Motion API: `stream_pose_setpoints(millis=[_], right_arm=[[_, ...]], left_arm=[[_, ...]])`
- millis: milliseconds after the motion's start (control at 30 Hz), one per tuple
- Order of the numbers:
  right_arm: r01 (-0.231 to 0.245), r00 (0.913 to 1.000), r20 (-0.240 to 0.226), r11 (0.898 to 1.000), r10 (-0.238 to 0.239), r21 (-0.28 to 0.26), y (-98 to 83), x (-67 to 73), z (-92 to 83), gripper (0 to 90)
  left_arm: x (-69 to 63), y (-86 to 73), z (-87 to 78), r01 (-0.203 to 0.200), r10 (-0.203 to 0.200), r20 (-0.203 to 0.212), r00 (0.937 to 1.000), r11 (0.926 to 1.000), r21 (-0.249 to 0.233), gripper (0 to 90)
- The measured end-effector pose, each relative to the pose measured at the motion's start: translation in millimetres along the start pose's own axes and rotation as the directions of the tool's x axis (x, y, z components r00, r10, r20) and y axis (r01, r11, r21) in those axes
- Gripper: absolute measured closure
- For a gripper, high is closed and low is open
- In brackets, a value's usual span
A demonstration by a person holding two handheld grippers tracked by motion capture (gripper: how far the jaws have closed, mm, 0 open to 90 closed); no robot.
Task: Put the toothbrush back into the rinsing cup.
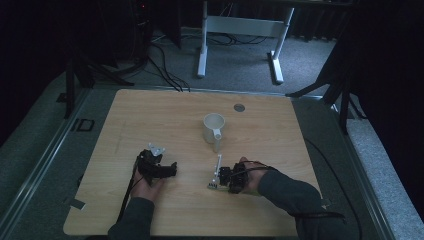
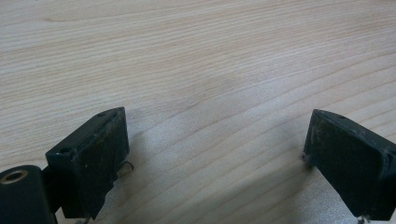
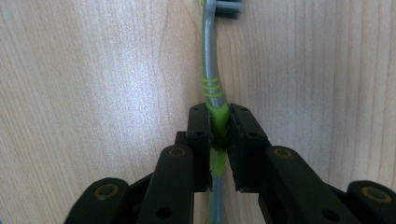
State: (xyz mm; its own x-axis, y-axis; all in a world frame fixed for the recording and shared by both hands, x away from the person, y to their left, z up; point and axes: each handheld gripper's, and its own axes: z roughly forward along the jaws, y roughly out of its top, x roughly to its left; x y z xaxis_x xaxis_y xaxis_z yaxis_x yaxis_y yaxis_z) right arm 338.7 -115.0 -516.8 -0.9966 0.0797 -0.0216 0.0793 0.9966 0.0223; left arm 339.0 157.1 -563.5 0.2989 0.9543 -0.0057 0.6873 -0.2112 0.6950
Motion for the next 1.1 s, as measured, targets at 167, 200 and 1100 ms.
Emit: stream_pose_setpoints(millis=[167,200,1100], right_arm=[[-0.005,1.0,0.001,1.0,0.005,0.003,-0.8,-1.1,-1.5,79.6],[-0.007,1.0,0.002,1.0,0.007,0.001,-1.0,-0.8,-2.2,79.7],[-0.046,0.9983,0.034,0.998,0.048,-0.042,-7.4,-8.8,-18.8,80.5]], left_arm=[[0.0,0.0,0.0,0.0,0.0,0.0,1.0,1.0,0.0,7.0],[0.0,0.0,0.0,0.0,0.0,0.0,1.0,1.0,0.0,7.0],[0.0,0.0,0.0,0.0,0.0,0.0,1.0,1.0,0.0,7.0]])
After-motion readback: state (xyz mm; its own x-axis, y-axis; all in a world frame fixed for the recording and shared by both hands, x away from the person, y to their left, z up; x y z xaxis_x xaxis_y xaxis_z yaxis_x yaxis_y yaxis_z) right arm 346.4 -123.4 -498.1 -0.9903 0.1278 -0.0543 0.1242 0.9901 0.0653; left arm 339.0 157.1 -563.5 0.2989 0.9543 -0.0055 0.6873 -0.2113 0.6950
